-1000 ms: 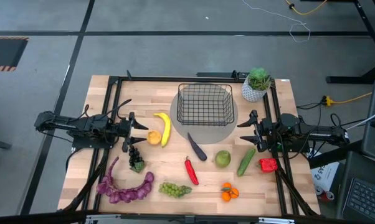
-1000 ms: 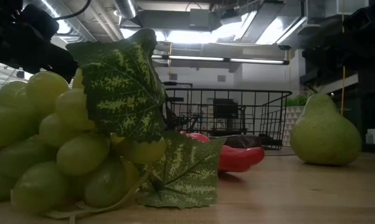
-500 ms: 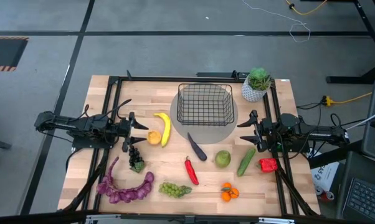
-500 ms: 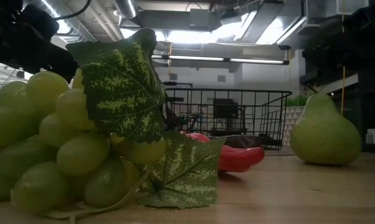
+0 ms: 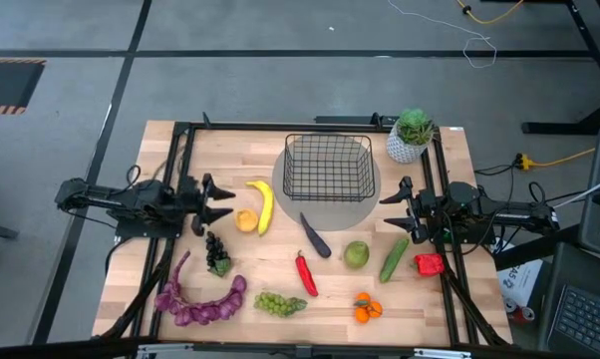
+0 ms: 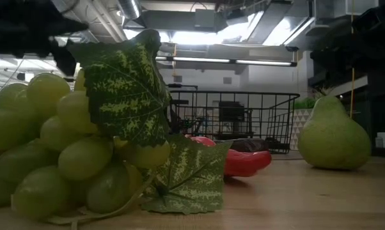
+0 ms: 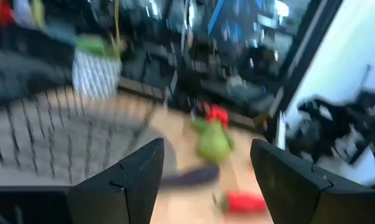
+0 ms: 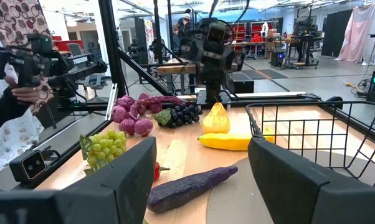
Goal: Build produce basket
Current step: Put the yellow pear into the black wire basket
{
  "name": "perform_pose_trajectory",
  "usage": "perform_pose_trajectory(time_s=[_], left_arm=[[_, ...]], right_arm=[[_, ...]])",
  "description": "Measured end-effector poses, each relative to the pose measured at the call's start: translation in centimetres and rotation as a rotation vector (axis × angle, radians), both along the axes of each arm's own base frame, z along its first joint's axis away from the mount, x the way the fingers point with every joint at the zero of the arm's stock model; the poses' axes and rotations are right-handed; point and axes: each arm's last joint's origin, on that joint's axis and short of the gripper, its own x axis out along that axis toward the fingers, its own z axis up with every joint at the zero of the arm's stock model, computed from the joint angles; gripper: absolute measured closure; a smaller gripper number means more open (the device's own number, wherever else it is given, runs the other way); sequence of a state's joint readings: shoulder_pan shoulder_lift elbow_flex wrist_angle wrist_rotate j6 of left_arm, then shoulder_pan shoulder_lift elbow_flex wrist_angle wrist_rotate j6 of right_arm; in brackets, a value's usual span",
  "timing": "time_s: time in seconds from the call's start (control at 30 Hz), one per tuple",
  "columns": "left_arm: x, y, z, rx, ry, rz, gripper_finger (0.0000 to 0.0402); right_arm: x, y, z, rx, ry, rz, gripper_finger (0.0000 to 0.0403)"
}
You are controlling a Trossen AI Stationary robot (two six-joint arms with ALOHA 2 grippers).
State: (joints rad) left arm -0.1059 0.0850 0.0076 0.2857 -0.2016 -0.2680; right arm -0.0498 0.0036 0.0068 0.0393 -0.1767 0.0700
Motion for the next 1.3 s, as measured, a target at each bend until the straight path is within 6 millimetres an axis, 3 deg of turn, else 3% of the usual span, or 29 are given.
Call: perform_pose_trajectory(time_s=[0.2,0.5,0.8,0.93,1.13,1.3], left_arm=[[-0.3,0.0,1.0,0.190,-0.090,0.025,0.0166],[-0.2,-0.2,1.1,0.240,-0.097,0.001,0.0166],[0.3,-0.2,0.6,0.221,-0.048,-0.012,0.0166],[0.4,-0.2,0.6,0.218,-0.045,-0.010,0.0166],[0.4,-0.2,0.7,0.200,-0.047,-0.006,0.0166],[0.4,-0.2,0.7,0.186,-0.048,-0.009,0.0166]], right_arm=[[0.0,0.0,0.0,0.000,0.000,0.000,0.0148],[0.0,0.0,0.1,0.027,-0.010,0.002,0.0148],[-0.6,0.0,3.0,0.300,-0.269,0.061,0.0148],[-1.2,0.1,5.2,0.303,-0.238,0.064,0.0148],[-1.8,-0.7,8.9,0.228,-0.027,-0.268,0.0148],[-0.6,-1.2,10.6,0.175,0.128,-0.447,0.0148]])
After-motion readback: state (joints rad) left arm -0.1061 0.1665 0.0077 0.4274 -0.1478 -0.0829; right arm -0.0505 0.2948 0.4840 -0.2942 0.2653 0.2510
